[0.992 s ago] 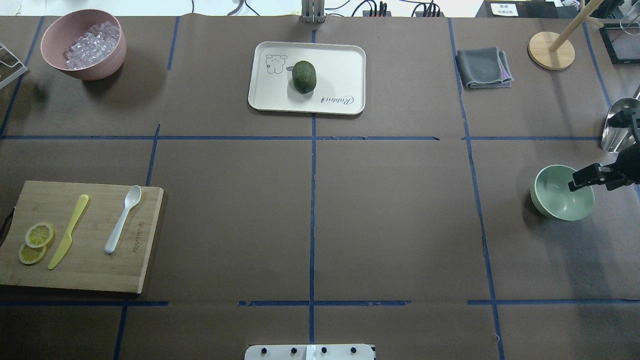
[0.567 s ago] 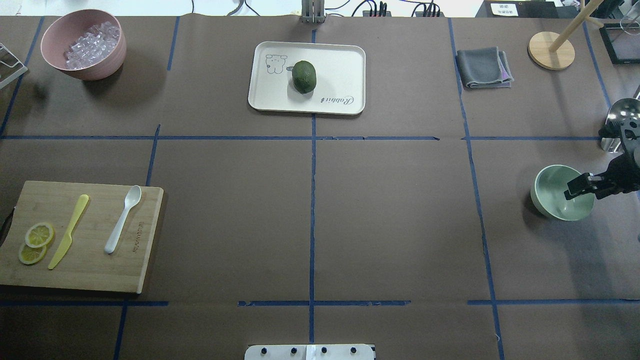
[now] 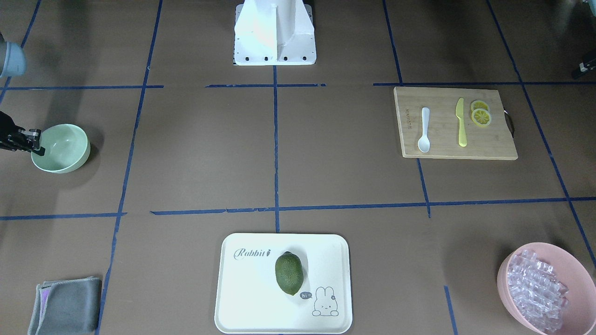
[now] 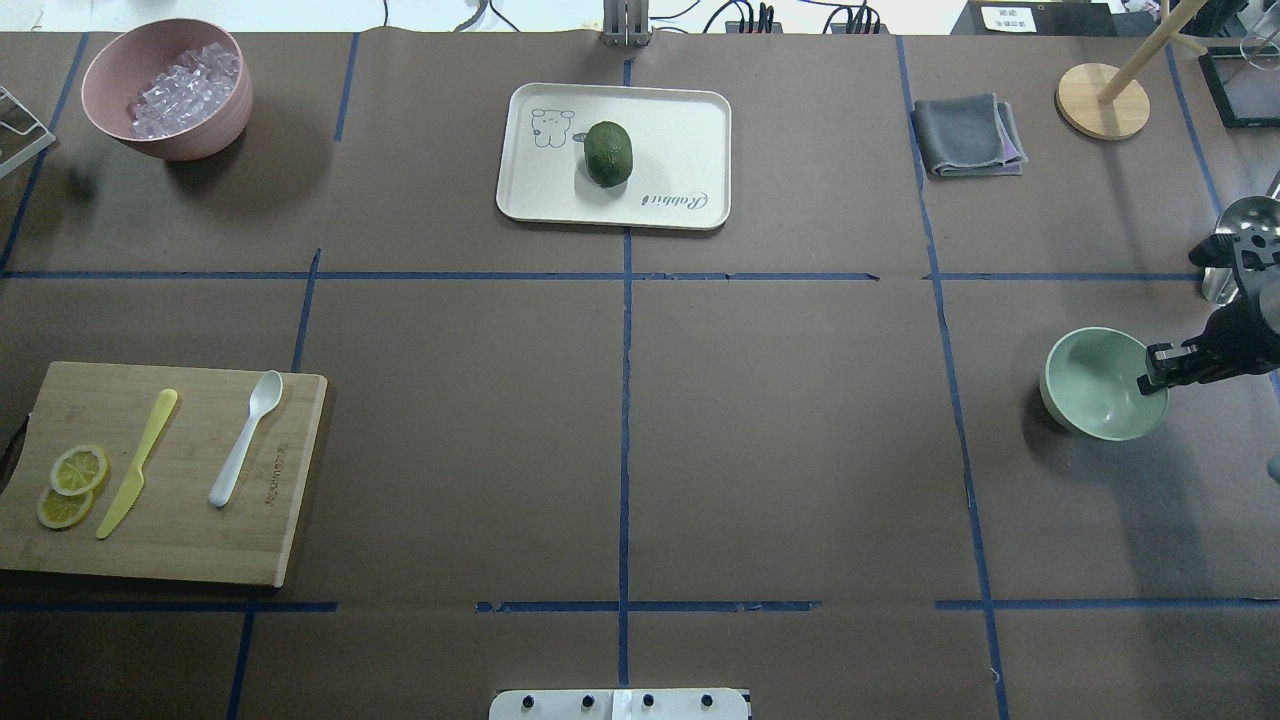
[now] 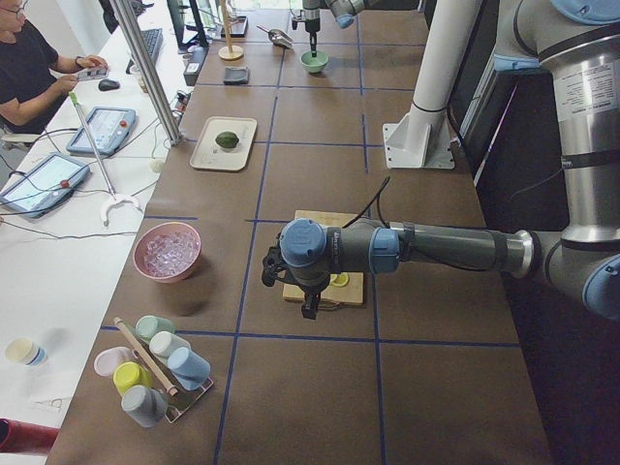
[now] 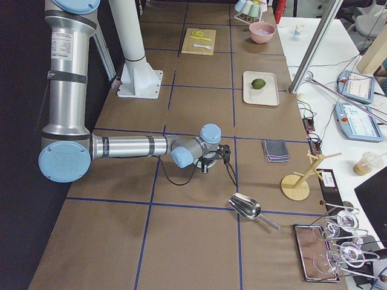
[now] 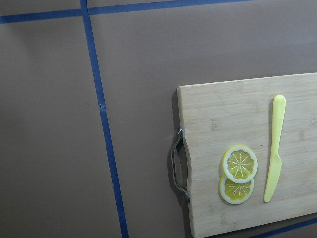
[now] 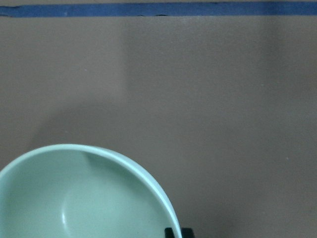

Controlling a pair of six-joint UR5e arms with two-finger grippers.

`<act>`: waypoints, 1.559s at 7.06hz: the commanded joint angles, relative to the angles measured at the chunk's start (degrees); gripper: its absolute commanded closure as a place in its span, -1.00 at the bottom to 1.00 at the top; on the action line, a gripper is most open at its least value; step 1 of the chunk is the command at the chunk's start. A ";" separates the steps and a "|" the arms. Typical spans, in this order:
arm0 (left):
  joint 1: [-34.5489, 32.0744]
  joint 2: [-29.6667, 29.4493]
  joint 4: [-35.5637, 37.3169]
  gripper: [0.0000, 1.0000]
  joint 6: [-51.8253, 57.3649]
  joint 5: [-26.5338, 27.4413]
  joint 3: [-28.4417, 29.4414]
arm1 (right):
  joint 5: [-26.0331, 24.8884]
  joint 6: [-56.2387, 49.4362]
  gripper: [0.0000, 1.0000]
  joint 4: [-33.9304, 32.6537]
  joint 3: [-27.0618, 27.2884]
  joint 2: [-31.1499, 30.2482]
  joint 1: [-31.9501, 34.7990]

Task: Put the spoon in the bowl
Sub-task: 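Push the pale green bowl toward the table center with the right gripper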

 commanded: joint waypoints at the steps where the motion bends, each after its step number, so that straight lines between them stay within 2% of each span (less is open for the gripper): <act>1: 0.00 -0.15 -0.35 -1.00 0.02 -0.03 -0.38 | 0.50 14.37 1.00 -0.85 4.08 7.06 -4.45; 3: 0.09 -0.15 -2.72 -1.00 -0.07 0.06 -0.29 | -1.16 31.52 1.00 -1.20 5.58 17.50 -12.97; 4: 0.09 -0.15 -4.46 -1.00 -0.15 0.06 -0.11 | -5.52 40.14 1.00 -1.38 5.41 22.26 -19.28; 5: 0.09 -0.15 -4.57 -1.00 -0.07 0.15 -0.11 | -9.83 43.96 1.00 -3.21 4.63 26.66 -23.61; 6: 0.09 -0.15 -4.57 -1.00 -0.07 0.06 -0.11 | -14.48 46.79 1.00 -8.71 3.40 32.10 -26.35; 7: 0.18 -0.15 -4.57 -1.00 -0.07 0.06 -0.11 | -15.49 48.99 1.00 -10.41 -0.44 36.59 -27.60; 8: 0.09 -0.15 -4.57 -1.00 -0.07 0.06 -0.11 | -17.50 51.97 1.00 -10.17 -3.96 39.16 -28.74; 11: 1.49 -0.15 -4.66 -1.00 -0.07 0.06 -0.29 | -18.66 52.26 0.96 -10.26 -4.87 39.71 -29.28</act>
